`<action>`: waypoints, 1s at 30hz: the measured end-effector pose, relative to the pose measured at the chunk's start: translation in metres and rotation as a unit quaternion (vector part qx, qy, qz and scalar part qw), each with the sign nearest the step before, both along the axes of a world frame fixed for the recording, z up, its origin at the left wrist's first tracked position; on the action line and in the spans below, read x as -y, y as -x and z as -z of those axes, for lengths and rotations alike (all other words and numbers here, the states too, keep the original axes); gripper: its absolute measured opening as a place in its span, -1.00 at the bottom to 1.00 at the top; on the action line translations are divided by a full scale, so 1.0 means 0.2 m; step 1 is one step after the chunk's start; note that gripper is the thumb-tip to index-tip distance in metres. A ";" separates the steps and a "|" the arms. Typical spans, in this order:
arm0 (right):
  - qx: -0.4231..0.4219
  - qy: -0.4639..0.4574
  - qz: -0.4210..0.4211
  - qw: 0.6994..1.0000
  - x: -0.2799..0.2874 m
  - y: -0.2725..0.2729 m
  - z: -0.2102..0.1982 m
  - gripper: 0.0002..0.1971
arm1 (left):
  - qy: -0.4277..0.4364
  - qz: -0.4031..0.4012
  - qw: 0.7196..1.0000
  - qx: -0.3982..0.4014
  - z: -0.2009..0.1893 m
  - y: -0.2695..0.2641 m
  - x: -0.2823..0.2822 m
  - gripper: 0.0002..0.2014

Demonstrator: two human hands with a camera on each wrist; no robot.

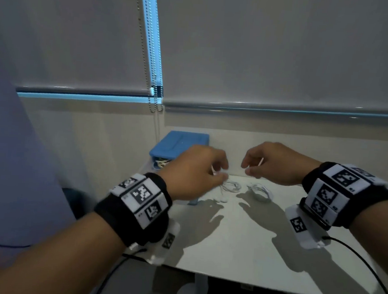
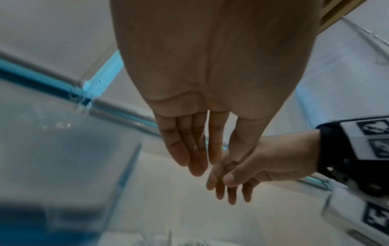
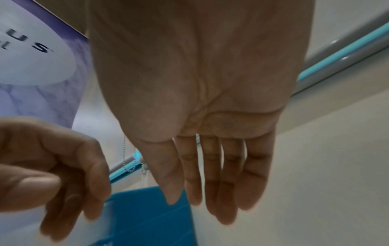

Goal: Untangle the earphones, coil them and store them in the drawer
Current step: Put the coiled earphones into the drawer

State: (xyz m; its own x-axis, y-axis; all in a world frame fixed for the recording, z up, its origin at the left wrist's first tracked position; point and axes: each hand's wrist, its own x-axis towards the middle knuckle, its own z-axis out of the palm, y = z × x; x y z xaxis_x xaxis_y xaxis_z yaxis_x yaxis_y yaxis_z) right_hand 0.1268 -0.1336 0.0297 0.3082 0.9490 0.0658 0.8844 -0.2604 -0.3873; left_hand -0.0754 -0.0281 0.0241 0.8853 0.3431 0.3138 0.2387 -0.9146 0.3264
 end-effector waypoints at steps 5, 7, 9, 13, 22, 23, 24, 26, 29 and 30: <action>0.019 0.100 0.053 0.993 0.05 -0.15 0.18 -0.87 | 0.069 -0.020 0.991 -0.111 0.27 -0.27 0.09 -0.78; 0.040 0.116 0.072 0.990 0.05 -0.21 0.26 -0.78 | 0.072 -0.032 0.985 -0.156 0.36 -0.37 0.07 -0.74; 0.054 0.132 0.079 0.987 0.03 -0.25 0.32 -0.73 | 0.070 -0.044 0.980 -0.182 0.42 -0.46 0.03 -0.72; 0.055 0.107 0.120 0.985 -0.04 -0.36 0.38 -0.74 | 0.087 -0.068 0.971 -0.214 0.47 -0.62 0.00 -0.73; 0.032 0.160 0.155 0.974 -0.18 -0.44 0.44 -0.75 | 0.091 -0.158 0.963 -0.197 0.51 -0.87 -0.05 -0.73; 0.029 0.159 0.156 0.974 -0.19 -0.44 0.44 -0.77 | 0.088 -0.163 0.964 -0.193 0.51 -0.89 -0.06 -0.73; 0.020 0.160 0.157 0.974 -0.18 -0.45 0.44 -0.76 | 0.085 -0.165 0.964 -0.190 0.51 -0.90 -0.06 -0.73; -0.011 0.161 0.158 0.974 -0.16 -0.45 0.44 -0.75 | 0.073 -0.166 0.964 -0.195 0.51 -0.92 -0.05 -0.69; -0.049 0.154 0.158 0.974 -0.11 -0.44 0.45 -0.74 | 0.031 -0.159 0.962 -0.218 0.50 -0.94 -0.01 -0.68; -0.058 0.153 0.156 0.974 -0.10 -0.44 0.46 -0.70 | 0.012 -0.155 0.963 -0.222 0.50 -0.94 0.00 -0.70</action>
